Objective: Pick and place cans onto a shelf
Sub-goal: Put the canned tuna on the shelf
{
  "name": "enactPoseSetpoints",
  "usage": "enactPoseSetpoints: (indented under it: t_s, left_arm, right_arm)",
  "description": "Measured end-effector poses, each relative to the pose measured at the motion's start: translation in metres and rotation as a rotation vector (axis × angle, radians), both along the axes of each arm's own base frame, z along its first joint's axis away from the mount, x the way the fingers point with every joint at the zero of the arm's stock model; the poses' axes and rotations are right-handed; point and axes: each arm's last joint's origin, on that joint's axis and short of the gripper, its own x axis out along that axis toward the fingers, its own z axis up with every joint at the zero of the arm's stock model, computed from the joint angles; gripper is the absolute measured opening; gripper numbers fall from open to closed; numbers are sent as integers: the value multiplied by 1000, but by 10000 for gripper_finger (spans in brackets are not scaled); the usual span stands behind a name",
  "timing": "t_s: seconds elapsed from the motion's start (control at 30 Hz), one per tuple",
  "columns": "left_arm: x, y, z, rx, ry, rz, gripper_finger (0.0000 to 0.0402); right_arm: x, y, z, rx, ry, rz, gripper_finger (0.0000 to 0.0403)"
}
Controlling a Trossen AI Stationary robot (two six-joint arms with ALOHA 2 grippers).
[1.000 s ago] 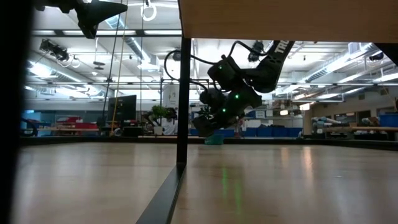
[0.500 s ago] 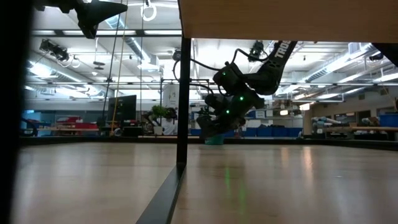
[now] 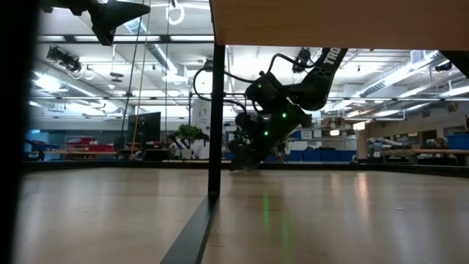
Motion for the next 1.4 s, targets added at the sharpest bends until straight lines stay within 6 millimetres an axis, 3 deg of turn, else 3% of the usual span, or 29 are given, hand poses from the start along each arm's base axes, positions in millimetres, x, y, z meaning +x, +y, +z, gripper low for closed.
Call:
enactPoseSetpoints:
  t_s: [0.2,0.5,0.7,0.83,1.0,1.4]
  left_arm:
    - [0,0,0,0,0,0,256]
    - [0,0,0,0,0,0,256]
    - [0,0,0,0,0,0,256]
    - [0,0,0,0,0,0,256]
    - [0,0,0,0,0,0,256]
    - [0,0,0,0,0,0,256]
  right_arm:
    - [5,15,0,-55,36,13,348]
    - [8,30,3,-233,126,-108,348]
    - [8,34,6,-259,111,-175,348]
    - [-2,36,15,-279,41,-264,348]
    - [-12,28,21,-180,-101,-194,348]
    - [-17,19,21,-212,-87,-289,348]
